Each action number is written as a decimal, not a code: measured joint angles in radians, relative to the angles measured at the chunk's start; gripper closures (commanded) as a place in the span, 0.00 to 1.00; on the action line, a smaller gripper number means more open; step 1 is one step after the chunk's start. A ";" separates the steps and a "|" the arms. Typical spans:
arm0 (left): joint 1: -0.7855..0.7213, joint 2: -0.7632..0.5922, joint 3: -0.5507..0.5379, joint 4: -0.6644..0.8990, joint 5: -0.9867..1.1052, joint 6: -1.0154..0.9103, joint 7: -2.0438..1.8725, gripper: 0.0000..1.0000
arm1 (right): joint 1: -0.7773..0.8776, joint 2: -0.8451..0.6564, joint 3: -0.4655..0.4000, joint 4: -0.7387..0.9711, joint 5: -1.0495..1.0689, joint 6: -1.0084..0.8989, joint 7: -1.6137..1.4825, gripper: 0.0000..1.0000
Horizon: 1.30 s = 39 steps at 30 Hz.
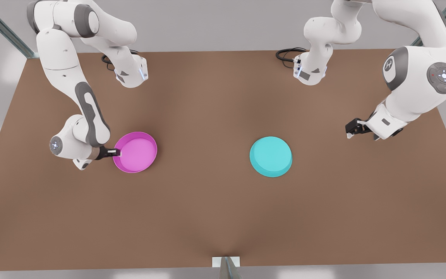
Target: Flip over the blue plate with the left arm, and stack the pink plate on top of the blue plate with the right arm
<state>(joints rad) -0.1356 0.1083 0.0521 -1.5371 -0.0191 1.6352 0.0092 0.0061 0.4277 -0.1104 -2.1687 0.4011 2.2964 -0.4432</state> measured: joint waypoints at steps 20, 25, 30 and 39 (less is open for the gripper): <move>0.001 0.002 0.000 -0.001 0.000 0.002 0.000 0.00 | -0.006 0.028 0.001 0.023 0.000 0.000 -0.011 0.72; 0.000 0.017 0.002 0.000 0.000 0.002 -0.001 0.00 | -0.006 0.041 0.001 0.035 0.012 -0.003 -0.019 0.79; 0.000 0.017 0.002 0.000 -0.001 0.002 -0.001 0.00 | -0.005 0.040 0.002 0.038 0.011 -0.005 -0.023 0.79; 0.001 0.030 0.002 0.041 -0.001 0.000 -0.008 0.00 | 0.012 -0.002 0.015 0.078 0.017 -0.075 -0.008 0.79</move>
<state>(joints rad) -0.1351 0.1382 0.0537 -1.4957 -0.0197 1.6352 0.0015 0.0179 0.4259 -0.0955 -2.0907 0.4182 2.2215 -0.4507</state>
